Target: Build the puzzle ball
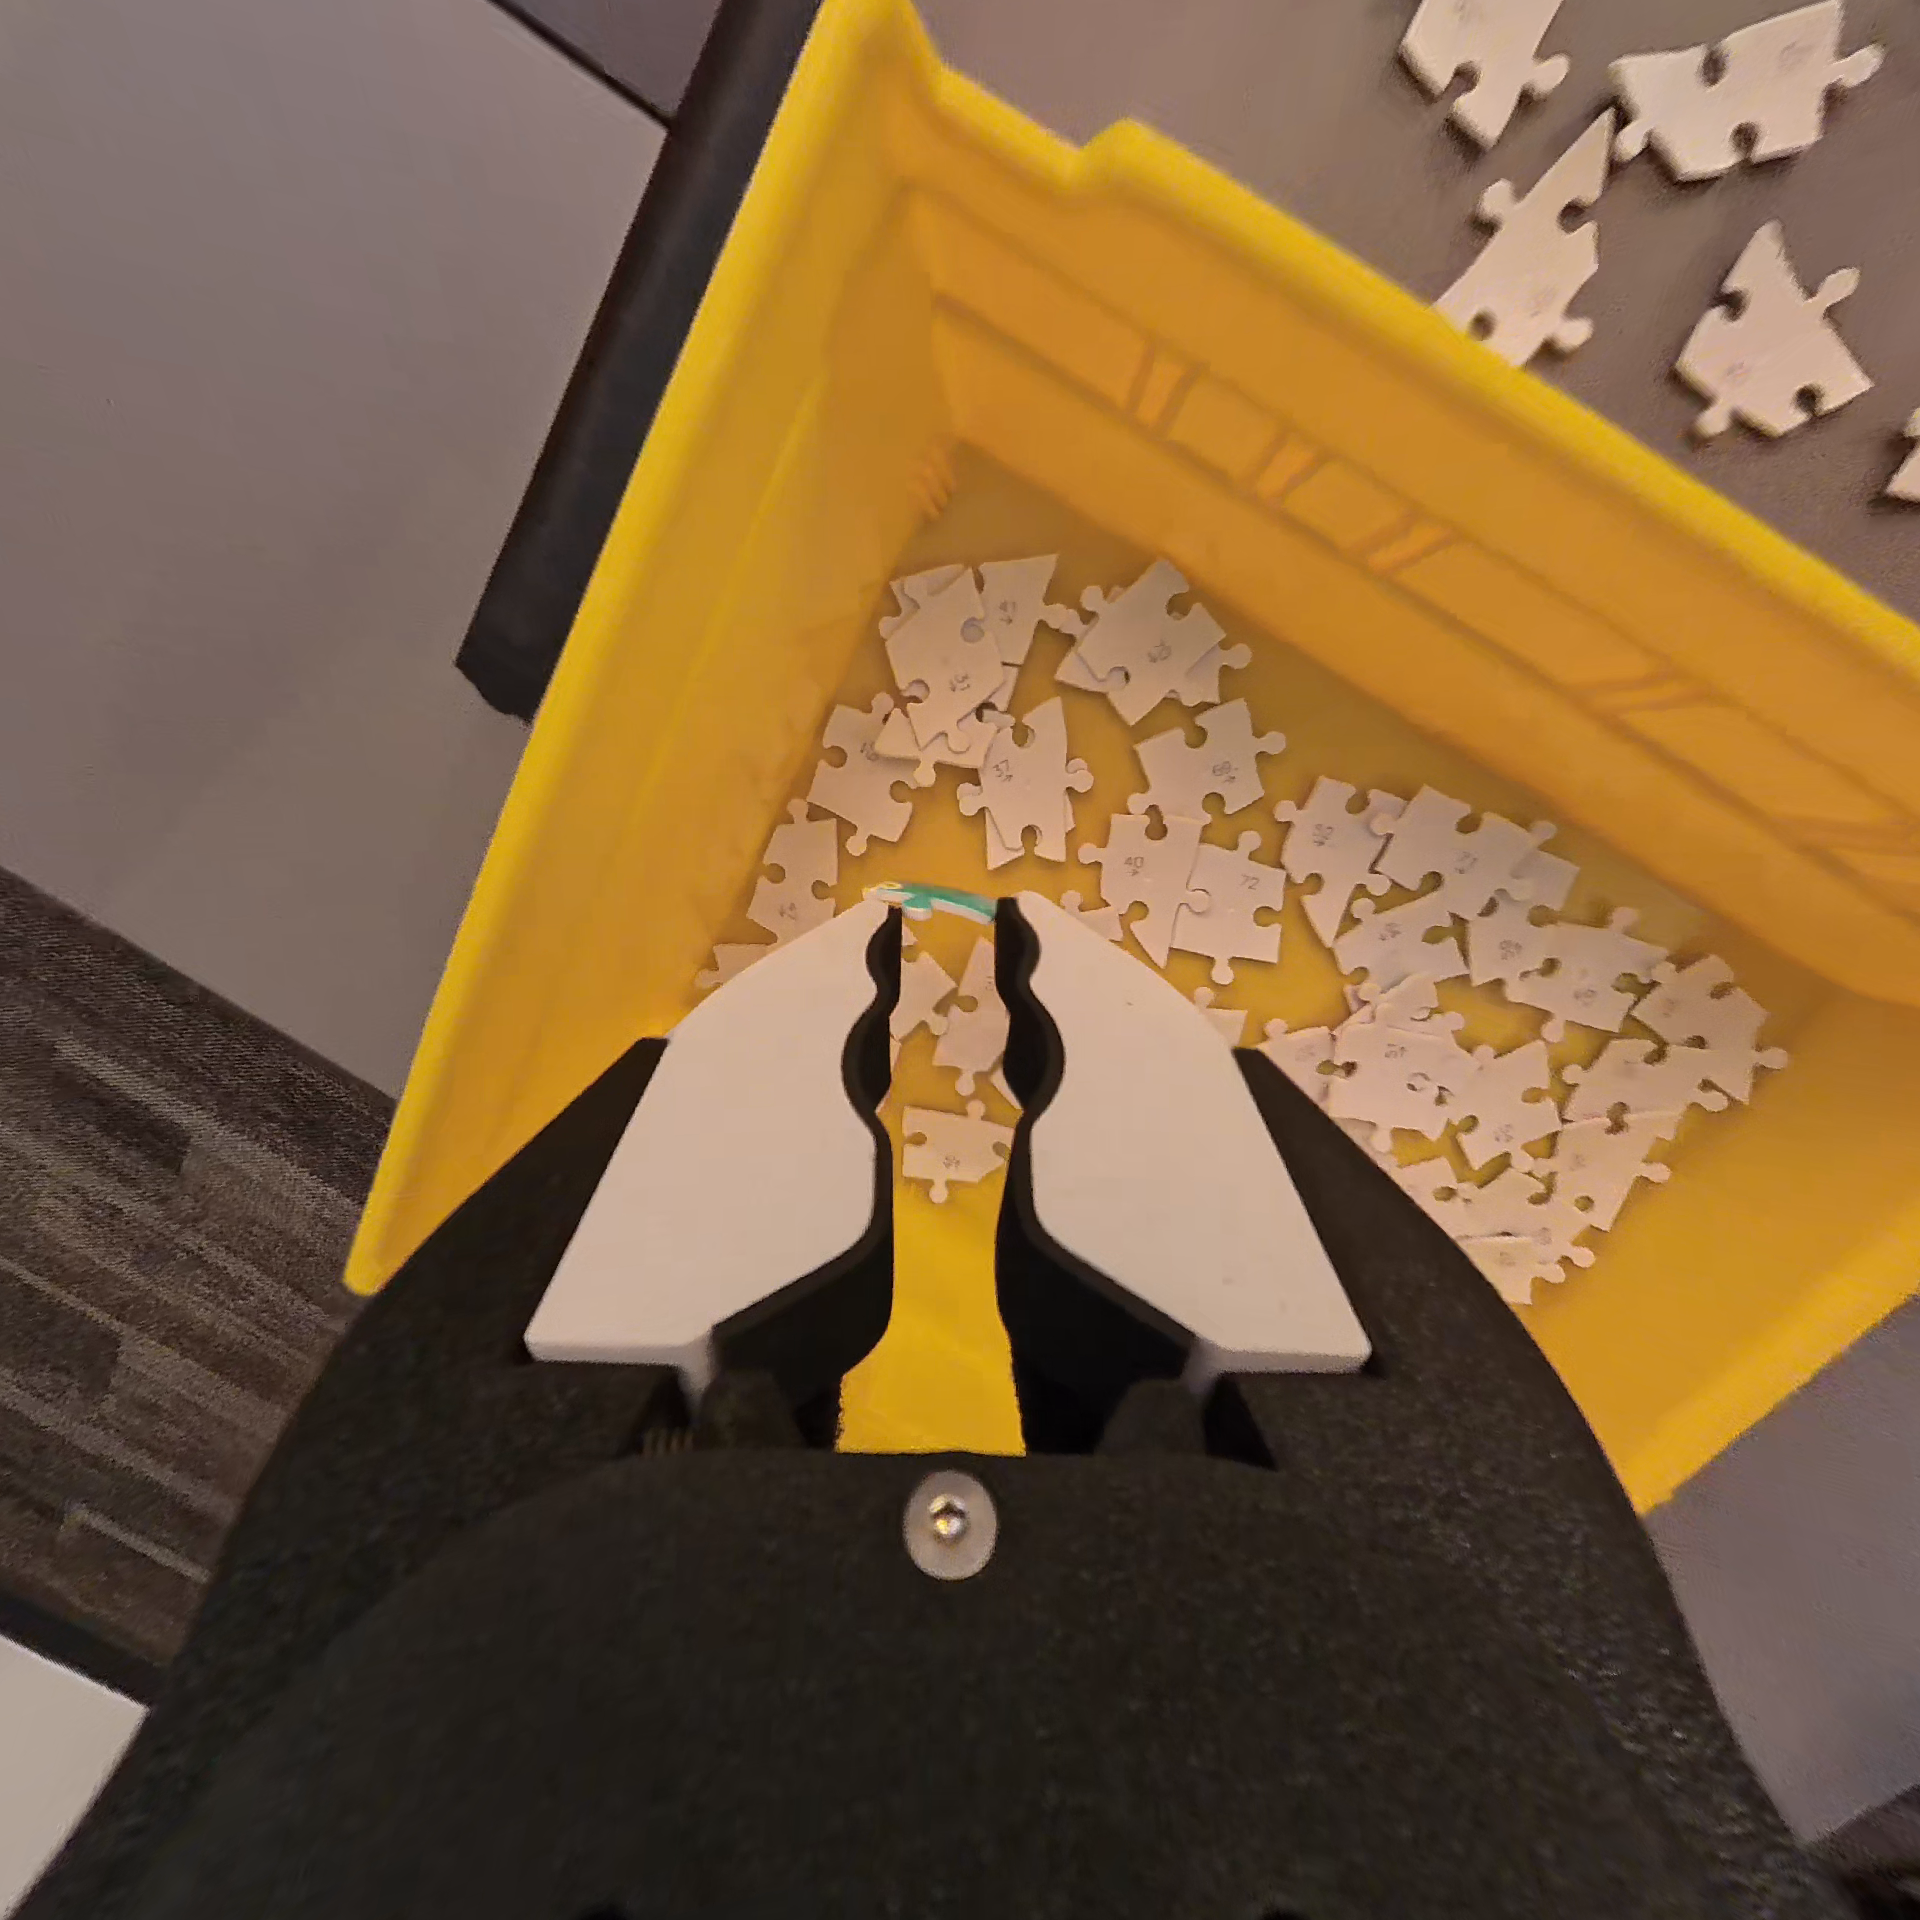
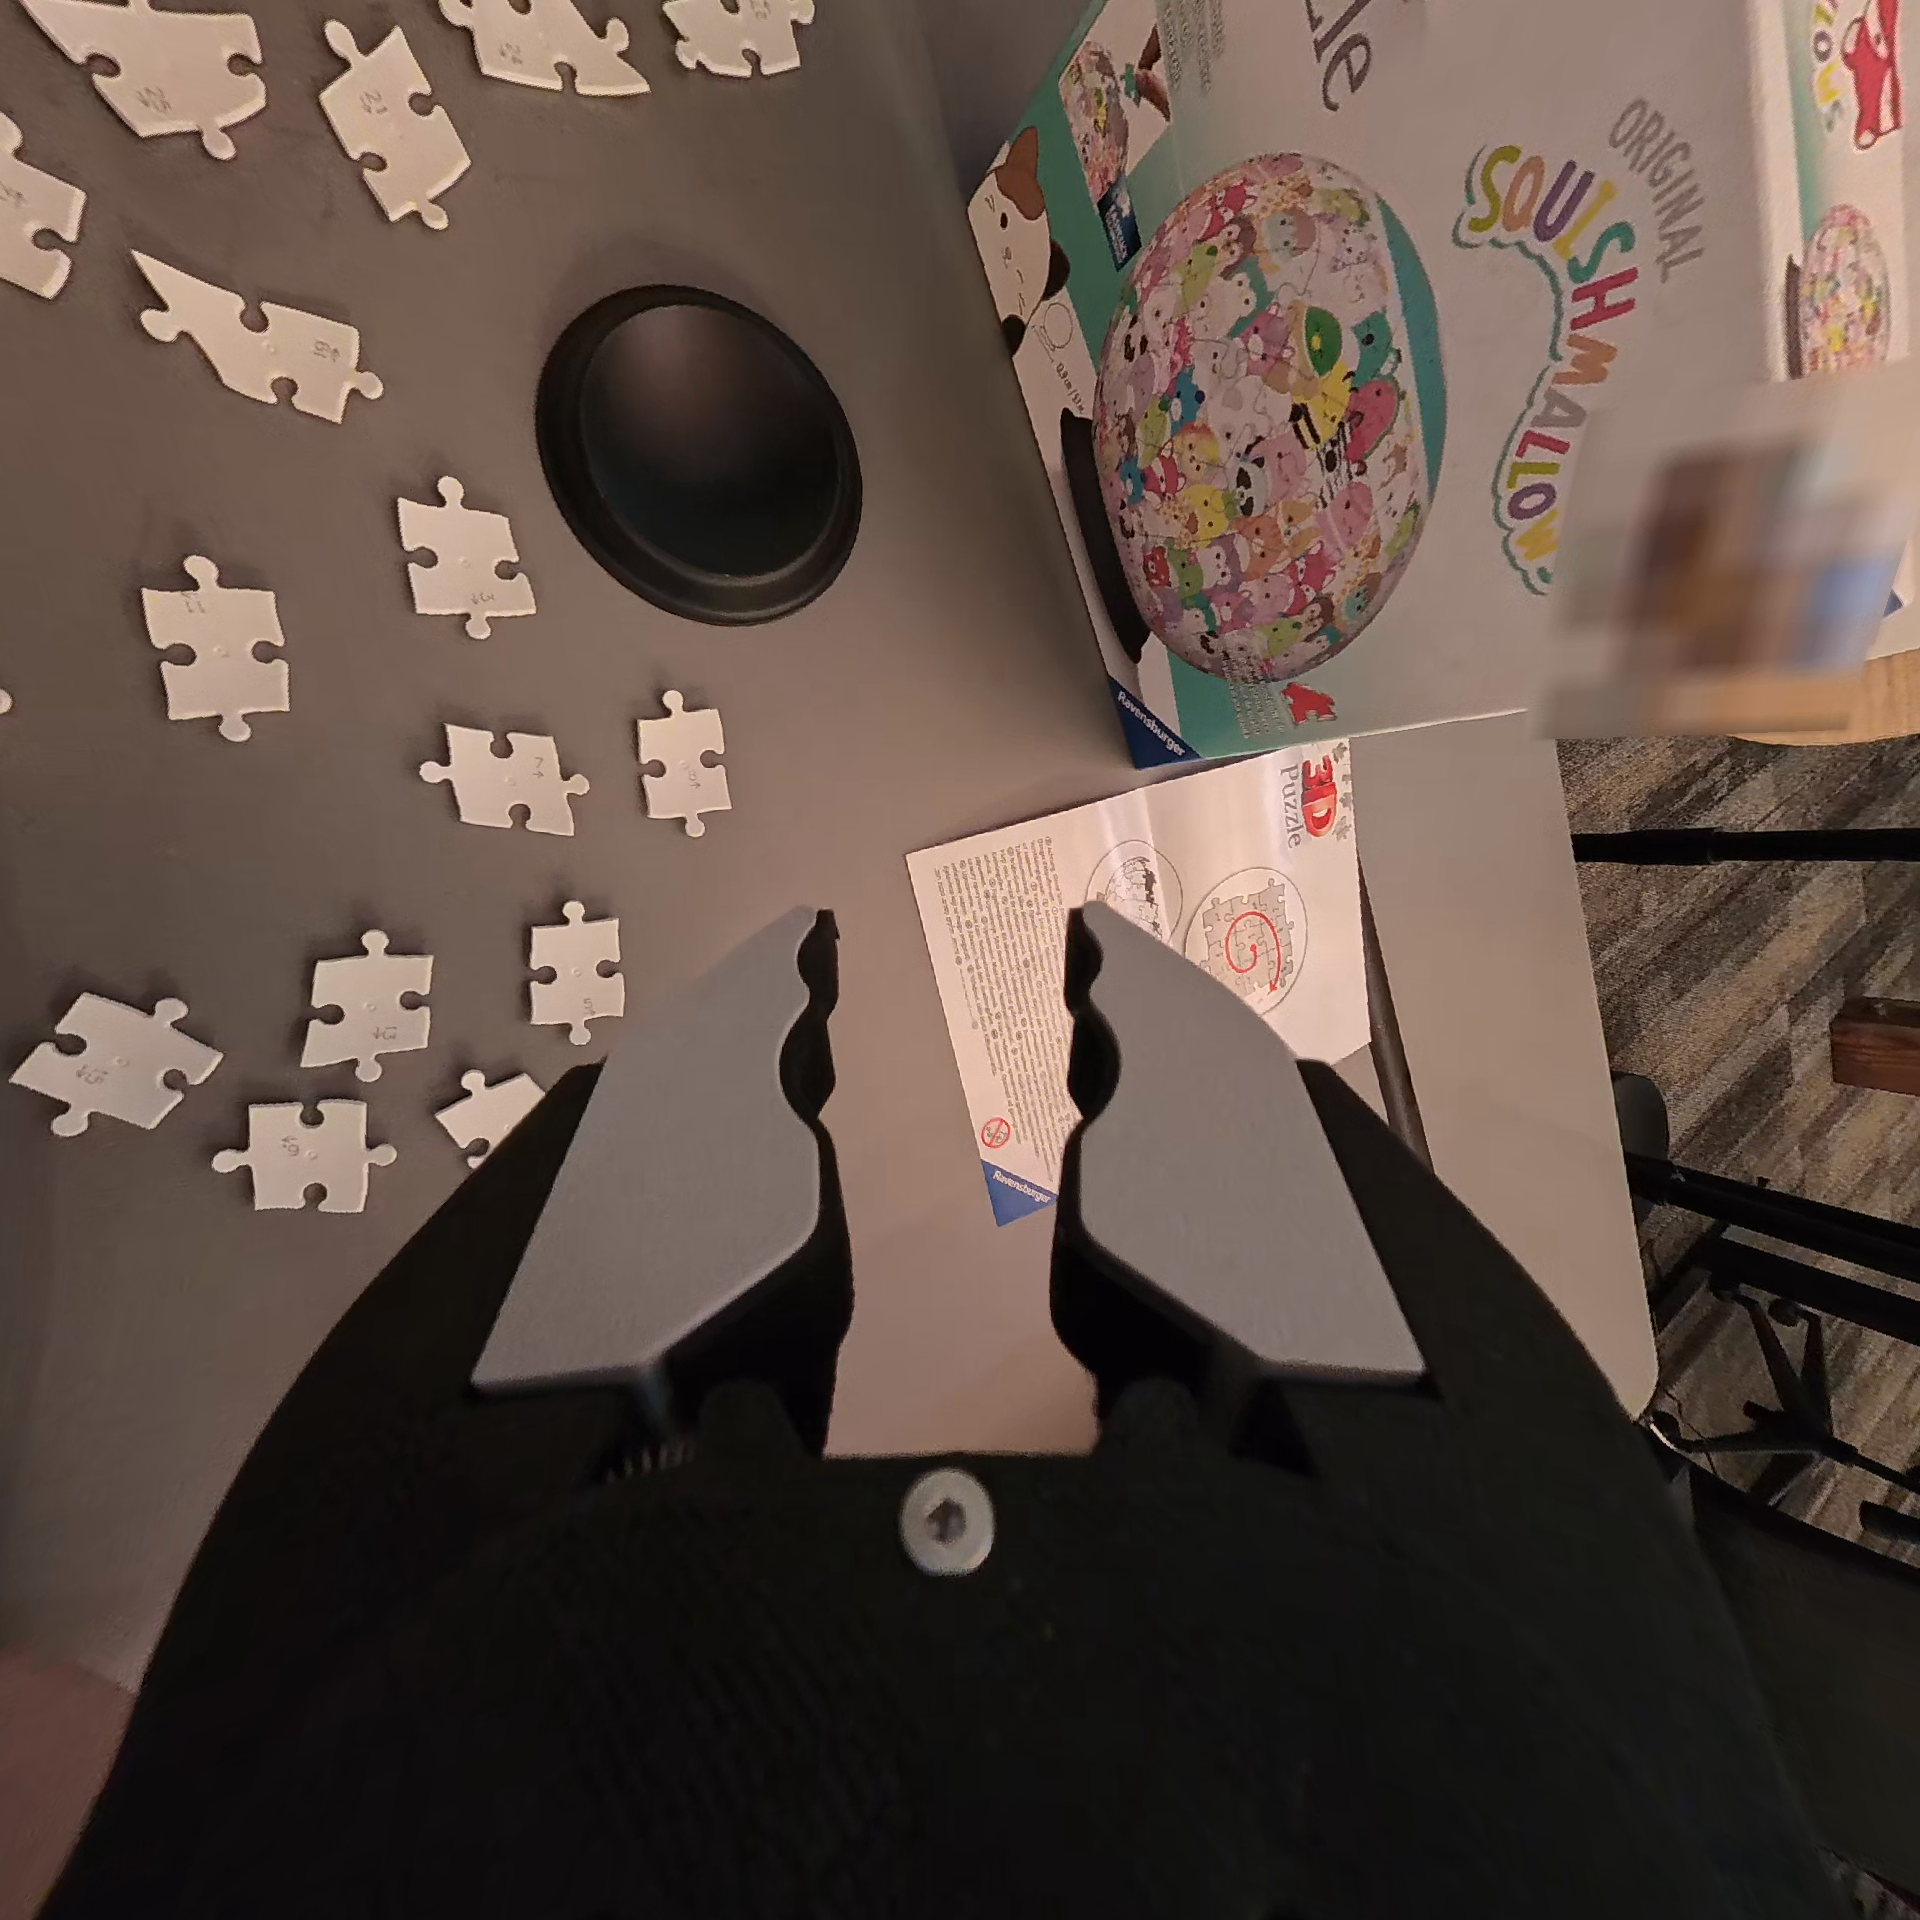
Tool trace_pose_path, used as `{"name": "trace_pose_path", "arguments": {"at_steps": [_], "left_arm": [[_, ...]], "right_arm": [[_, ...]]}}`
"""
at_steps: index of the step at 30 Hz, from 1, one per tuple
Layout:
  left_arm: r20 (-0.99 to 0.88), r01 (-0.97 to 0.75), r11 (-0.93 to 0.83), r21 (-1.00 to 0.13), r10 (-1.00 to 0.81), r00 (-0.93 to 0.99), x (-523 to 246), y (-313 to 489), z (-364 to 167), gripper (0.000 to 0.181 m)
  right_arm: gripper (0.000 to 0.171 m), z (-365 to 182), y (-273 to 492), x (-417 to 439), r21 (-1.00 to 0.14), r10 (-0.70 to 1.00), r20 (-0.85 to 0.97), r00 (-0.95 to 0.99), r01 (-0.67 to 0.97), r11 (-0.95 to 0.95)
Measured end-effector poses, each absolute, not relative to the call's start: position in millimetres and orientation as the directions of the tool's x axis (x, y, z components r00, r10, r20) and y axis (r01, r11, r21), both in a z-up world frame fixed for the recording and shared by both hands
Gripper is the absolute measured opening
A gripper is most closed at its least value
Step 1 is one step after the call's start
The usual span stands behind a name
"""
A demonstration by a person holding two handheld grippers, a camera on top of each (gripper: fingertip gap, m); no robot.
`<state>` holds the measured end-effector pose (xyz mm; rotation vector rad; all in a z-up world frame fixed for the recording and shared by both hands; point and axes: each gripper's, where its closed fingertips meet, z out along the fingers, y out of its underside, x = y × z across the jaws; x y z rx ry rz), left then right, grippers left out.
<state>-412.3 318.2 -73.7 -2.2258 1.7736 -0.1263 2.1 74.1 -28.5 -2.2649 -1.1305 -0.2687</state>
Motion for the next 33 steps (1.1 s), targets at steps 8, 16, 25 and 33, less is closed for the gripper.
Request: {"name": "trace_pose_path", "arguments": {"at_steps": [8,16,25,33], "left_arm": [[-0.194,-0.959,-0.07,-0.276,-0.973,0.126,-373,263,-7,0.017],[-0.208,-0.941,0.214,-0.263,-0.965,-0.161,-252,152,15,0.017],[-0.1,-0.858,0.439,-0.267,-0.898,-0.428,-100,48,-43,0.017],[-0.054,-0.852,0.495,-0.169,-0.868,-0.493,-23,36,-101,0.017]], "right_arm": [[0.043,-13,64,-6,-0.473,0.673,0.418,0.61,0.779,-0.412],[0.043,32,23,14,-0.59,0.612,0.44,0.658,0.725,-0.355],[0.041,31,-52,51,-0.622,0.619,0.358,0.699,0.673,-0.4],[0.038,29,-62,69,-0.69,0.611,0.303,0.731,0.61,-0.389]]}}
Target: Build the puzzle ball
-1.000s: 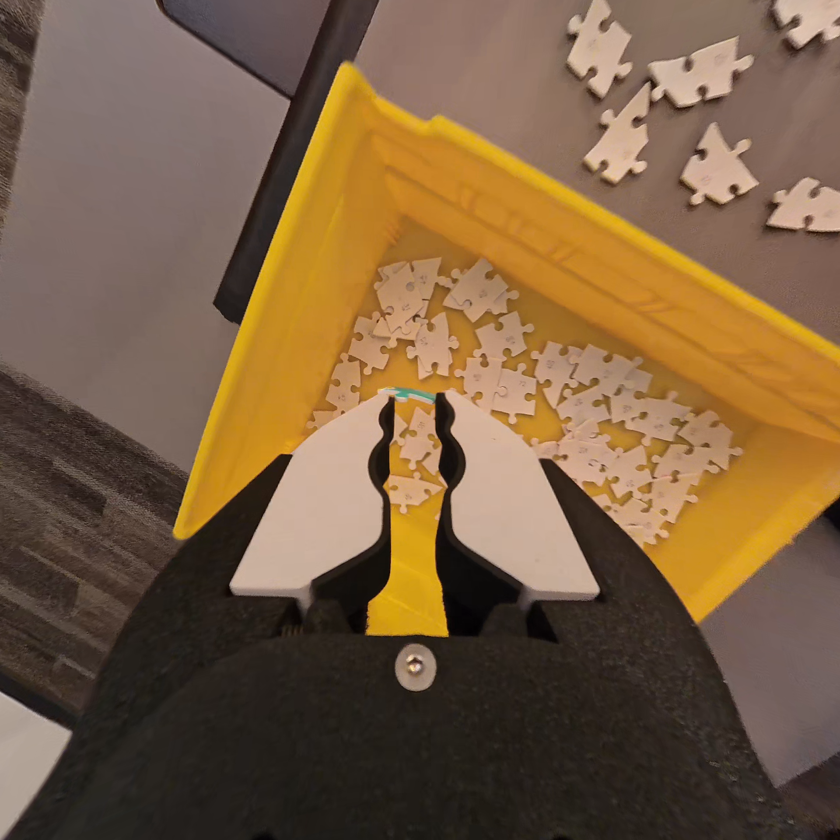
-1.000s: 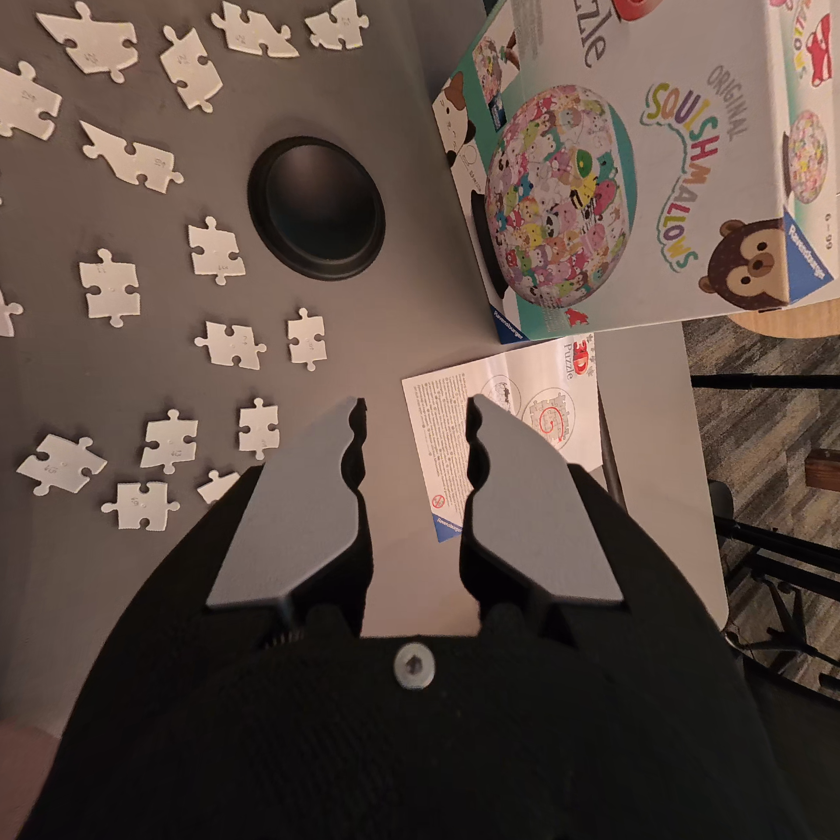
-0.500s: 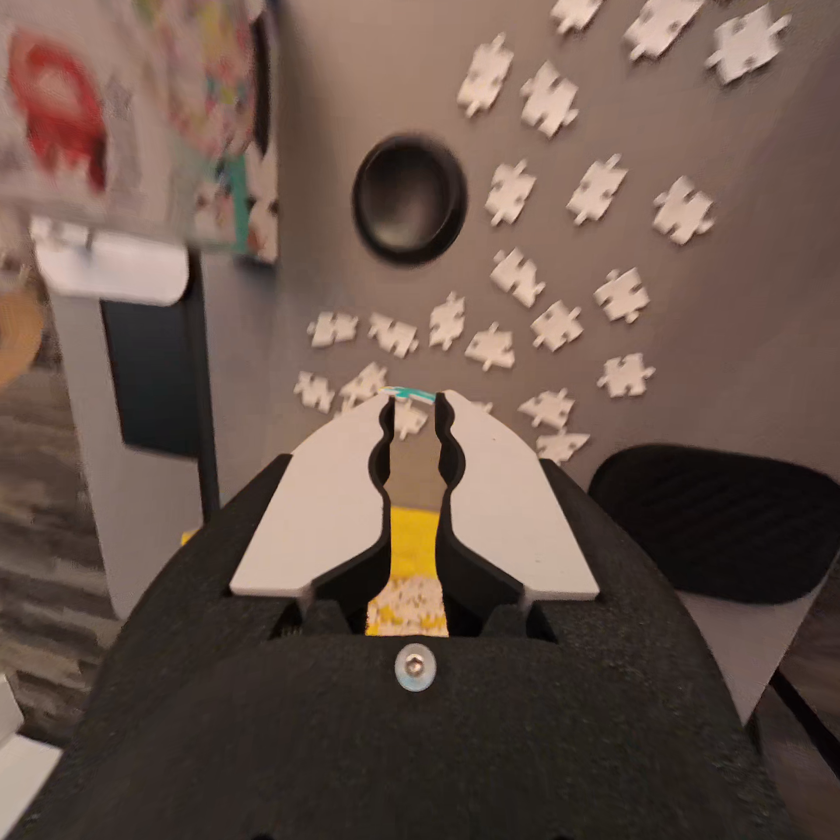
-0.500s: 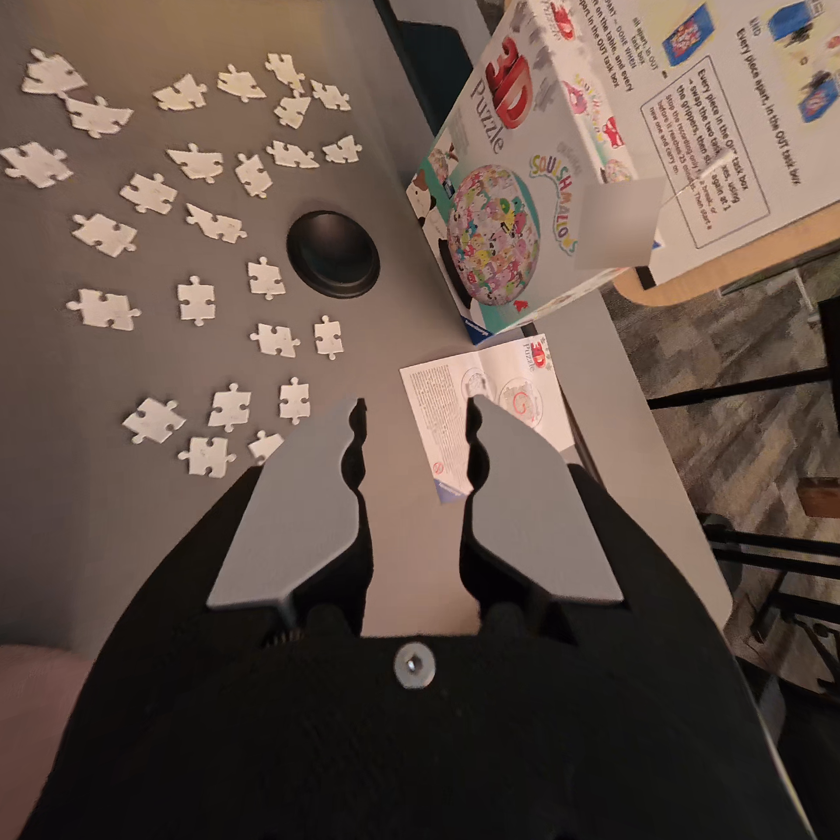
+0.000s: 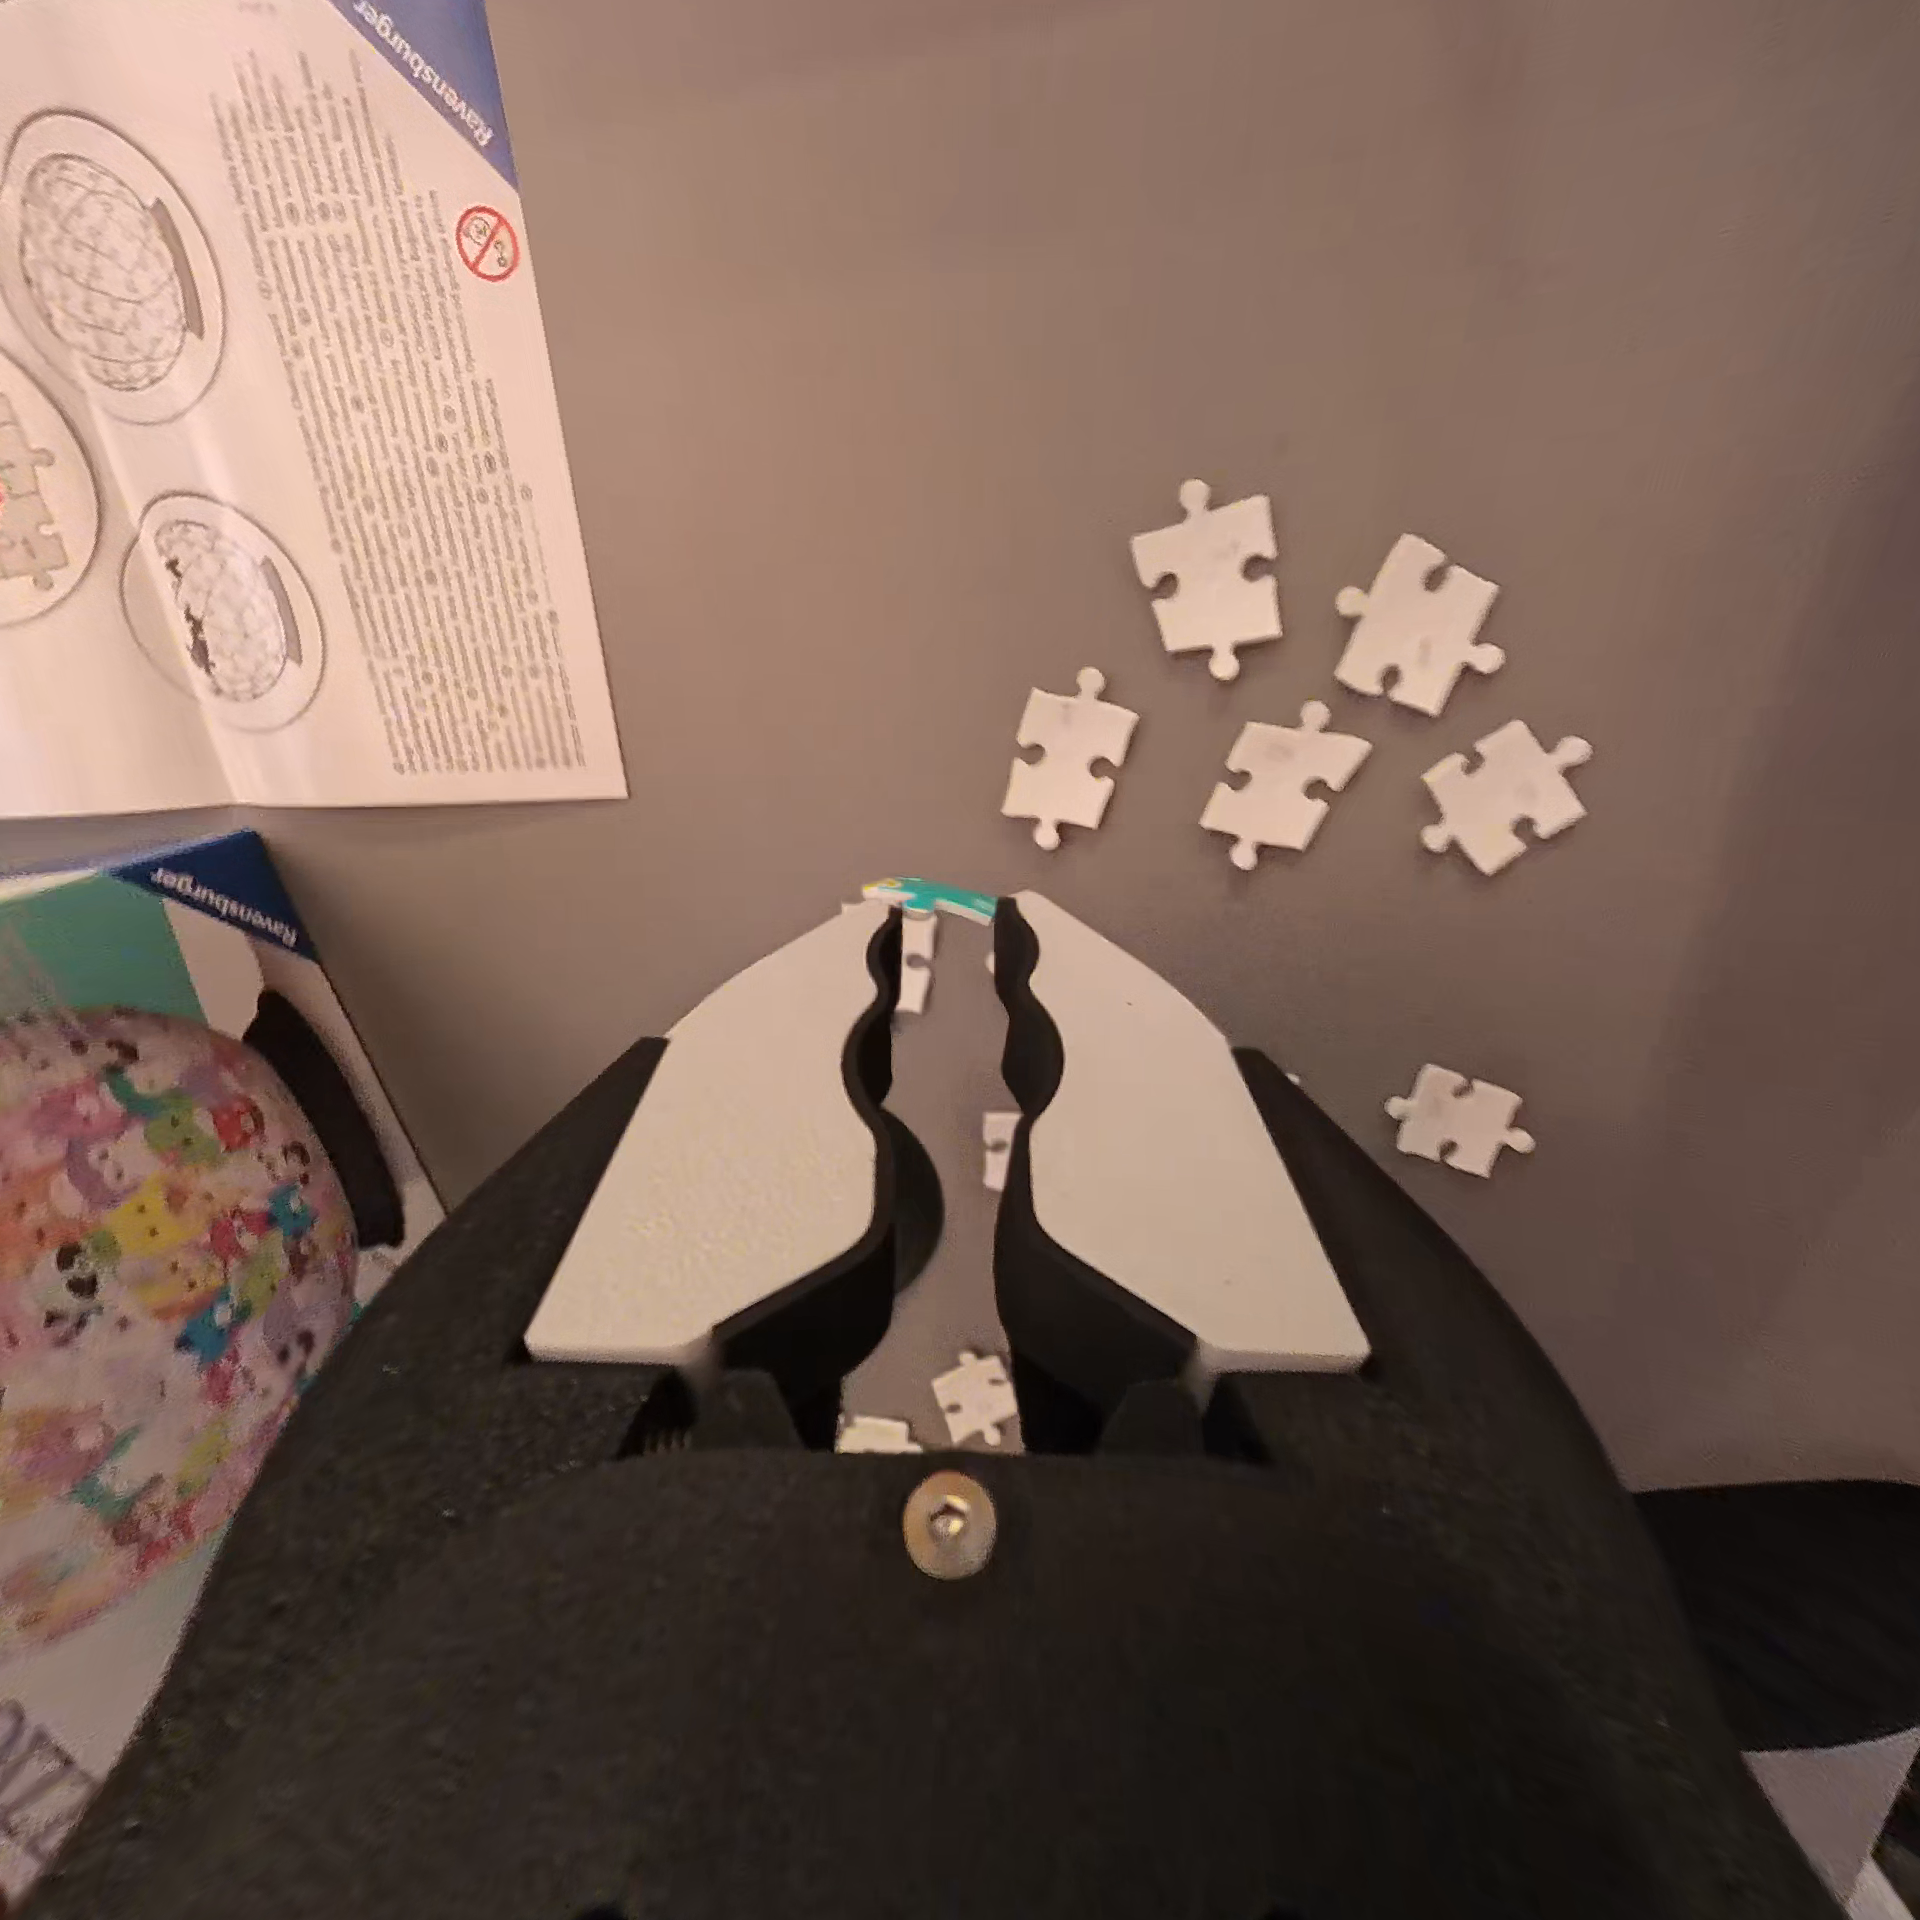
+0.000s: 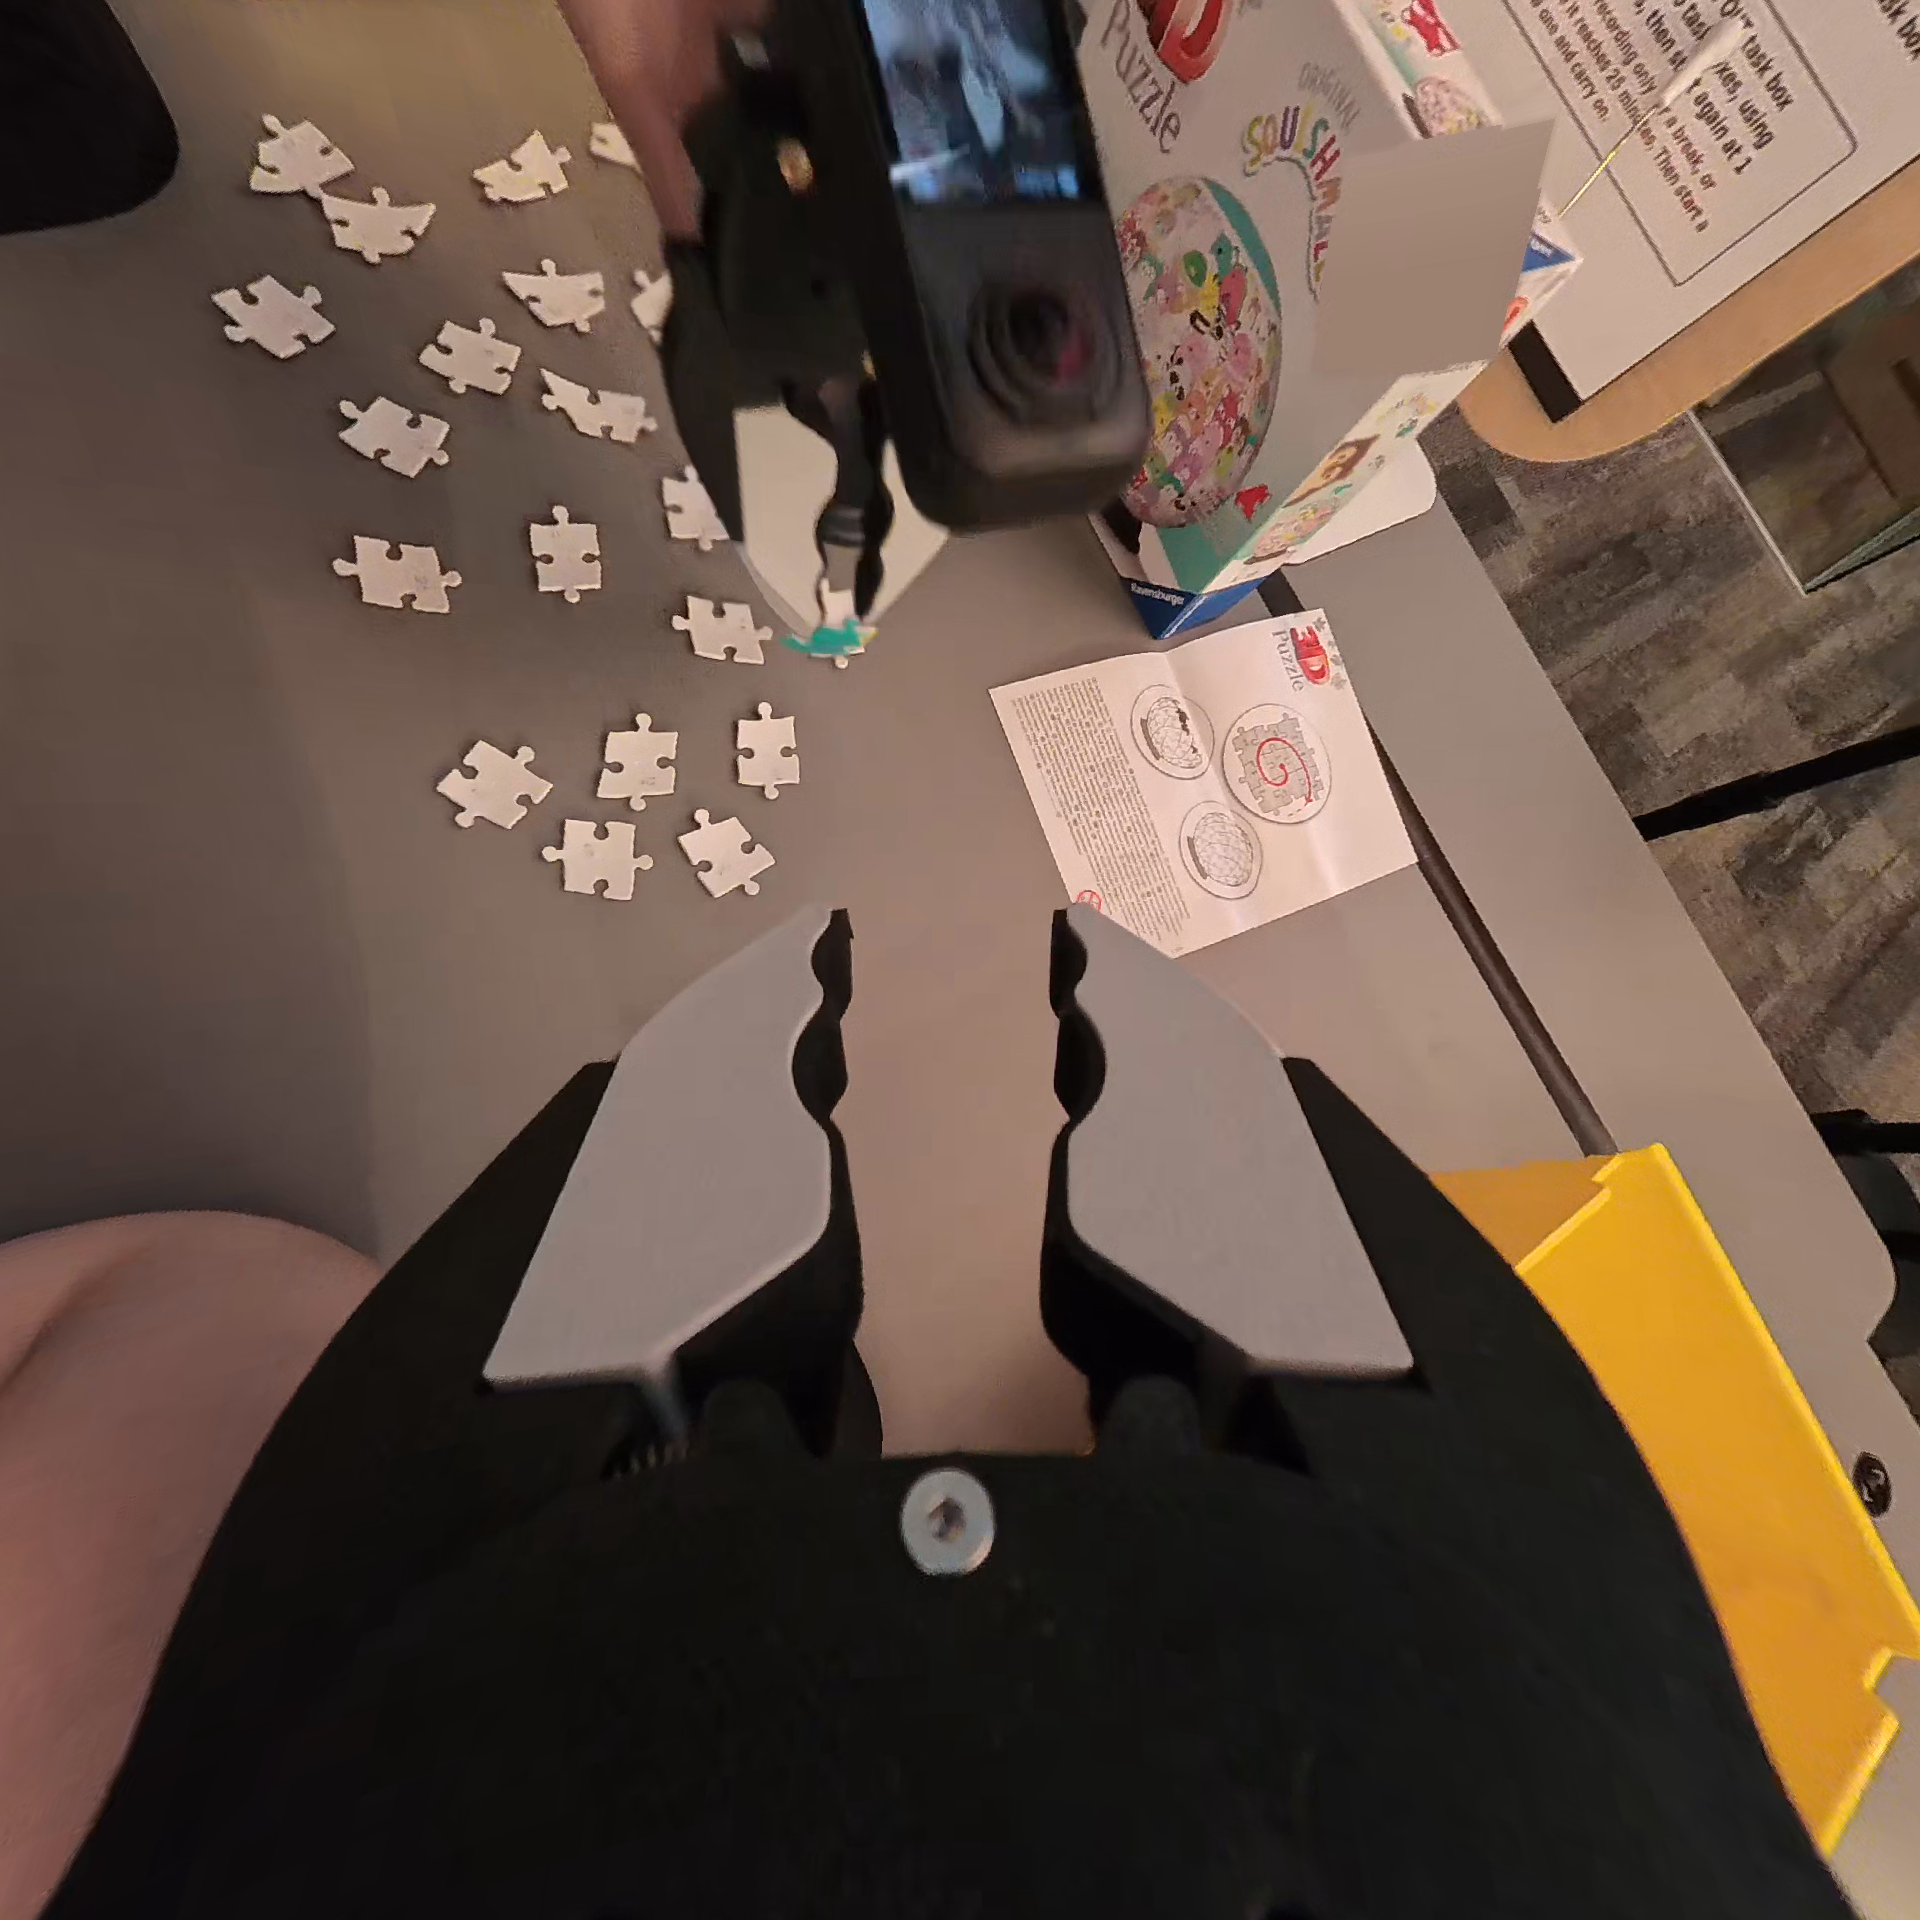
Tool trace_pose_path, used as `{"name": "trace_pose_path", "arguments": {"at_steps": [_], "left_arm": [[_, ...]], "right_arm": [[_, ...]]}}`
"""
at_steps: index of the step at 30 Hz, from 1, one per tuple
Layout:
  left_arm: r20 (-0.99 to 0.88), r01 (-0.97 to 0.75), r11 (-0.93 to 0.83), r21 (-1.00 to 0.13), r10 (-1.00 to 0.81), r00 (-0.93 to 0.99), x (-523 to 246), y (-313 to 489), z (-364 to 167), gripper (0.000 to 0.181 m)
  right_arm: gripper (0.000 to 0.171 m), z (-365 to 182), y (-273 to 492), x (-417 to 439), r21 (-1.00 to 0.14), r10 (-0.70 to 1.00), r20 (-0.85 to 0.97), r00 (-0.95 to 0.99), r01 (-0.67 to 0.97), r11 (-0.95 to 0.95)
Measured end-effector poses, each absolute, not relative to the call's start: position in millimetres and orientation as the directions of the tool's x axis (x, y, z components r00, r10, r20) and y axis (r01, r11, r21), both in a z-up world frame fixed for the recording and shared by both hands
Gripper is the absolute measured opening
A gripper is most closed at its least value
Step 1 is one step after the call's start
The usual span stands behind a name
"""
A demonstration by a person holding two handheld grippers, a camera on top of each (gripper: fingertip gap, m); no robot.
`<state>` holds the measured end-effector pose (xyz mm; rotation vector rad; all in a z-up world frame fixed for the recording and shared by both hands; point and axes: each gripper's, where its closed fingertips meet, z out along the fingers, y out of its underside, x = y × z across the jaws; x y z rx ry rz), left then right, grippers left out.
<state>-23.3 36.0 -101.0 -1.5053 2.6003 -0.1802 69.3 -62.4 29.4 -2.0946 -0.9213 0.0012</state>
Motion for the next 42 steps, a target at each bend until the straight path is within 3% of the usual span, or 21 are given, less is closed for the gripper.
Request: {"name": "trace_pose_path", "arguments": {"at_steps": [9,13,16,19,24,28,31,33,37,42], "left_arm": [[-0.06,-0.855,0.516,0.057,-0.853,-0.519,8,54,-147,0.016],[-0.039,-0.85,0.525,0.051,-0.849,-0.527,17,47,-156,0.011],[0.017,-0.876,0.483,0.005,-0.876,-0.483,20,41,-152,0.019],[0.032,-0.895,0.428,-0.123,-0.9,-0.435,24,43,-129,0.034],[0.077,-0.842,0.261,-0.472,-0.939,-0.335,-4,50,-41,0.041],[0.118,-0.693,0.115,-0.711,-0.953,-0.278,-77,54,37,0.058],[0.016,-0.625,0.043,-0.78,-0.996,-0.088,-150,96,72,0.065],[-0.041,-0.634,-0.021,-0.773,-0.996,0.082,-205,137,78,0.061],[0.053,-0.642,-0.287,-0.711,-0.932,0.358,-307,209,63,0.057],[0.038,-0.664,-0.586,-0.464,-0.763,0.646,-404,287,-11,0.047]], "right_arm": [[0.036,29,-68,77,-0.728,0.612,0.275,0.742,0.577,-0.372],[0.036,29,-69,77,-0.742,0.623,0.264,0.736,0.568,-0.357],[0.036,28,-67,78,-0.746,0.627,0.252,0.737,0.561,-0.359],[0.037,29,-64,81,-0.753,0.619,0.252,0.744,0.552,-0.357],[0.036,40,-59,85,-0.782,0.588,0.272,0.762,0.531,-0.327],[0.036,53,-52,77,-0.795,0.589,0.31,0.747,0.543,-0.271],[0.036,64,-43,65,-0.798,0.592,0.345,0.729,0.56,-0.224],[0.036,71,-36,54,-0.8,0.6,0.365,0.712,0.57,-0.189],[0.037,81,-15,27,-0.793,0.614,0.402,0.679,0.593,-0.136],[0.037,78,12,-8,-0.744,0.631,0.453,0.629,0.657,-0.12]]}}
